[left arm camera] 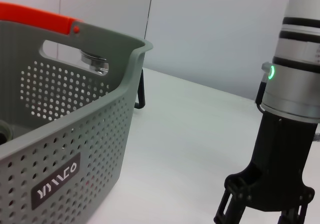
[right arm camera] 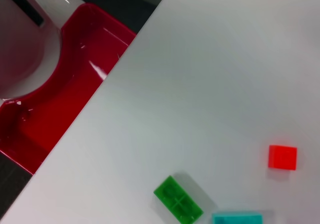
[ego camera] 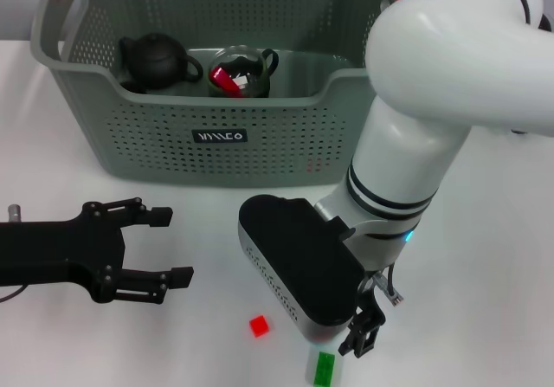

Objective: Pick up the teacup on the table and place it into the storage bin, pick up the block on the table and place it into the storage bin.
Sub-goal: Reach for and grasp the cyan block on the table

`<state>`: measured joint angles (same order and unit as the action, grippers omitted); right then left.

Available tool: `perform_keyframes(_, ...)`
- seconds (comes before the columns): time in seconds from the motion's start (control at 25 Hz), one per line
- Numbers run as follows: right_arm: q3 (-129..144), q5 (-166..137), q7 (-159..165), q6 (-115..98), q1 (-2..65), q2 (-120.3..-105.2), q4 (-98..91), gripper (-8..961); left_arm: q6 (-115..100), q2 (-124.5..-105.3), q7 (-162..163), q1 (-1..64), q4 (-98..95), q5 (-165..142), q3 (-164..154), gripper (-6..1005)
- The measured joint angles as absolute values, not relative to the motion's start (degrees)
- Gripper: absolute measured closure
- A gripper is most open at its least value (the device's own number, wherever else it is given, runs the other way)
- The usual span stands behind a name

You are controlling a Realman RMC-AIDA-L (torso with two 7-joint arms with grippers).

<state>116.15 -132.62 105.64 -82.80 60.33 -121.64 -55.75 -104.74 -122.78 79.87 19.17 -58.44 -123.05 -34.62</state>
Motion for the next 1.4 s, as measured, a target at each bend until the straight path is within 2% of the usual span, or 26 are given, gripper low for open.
perform_keyframes(0.32,116.90,-132.88,106.45,-82.23,59.87,-121.57,-55.58,197,-104.77,-122.94,79.90,19.08,-58.35,-122.94,-34.63,80)
perform_keyframes(0.56,117.05,-132.90,106.49,-82.14,59.78,-121.55,-55.24,223,-104.77,-122.96,79.89,19.09,-58.31,-122.63,-34.62,79)
perform_keyframes(1.4,118.16,-132.98,108.15,-79.69,60.00,-121.55,-55.01,213,-104.76,-122.90,80.67,19.07,-58.27,-122.61,-34.40,79)
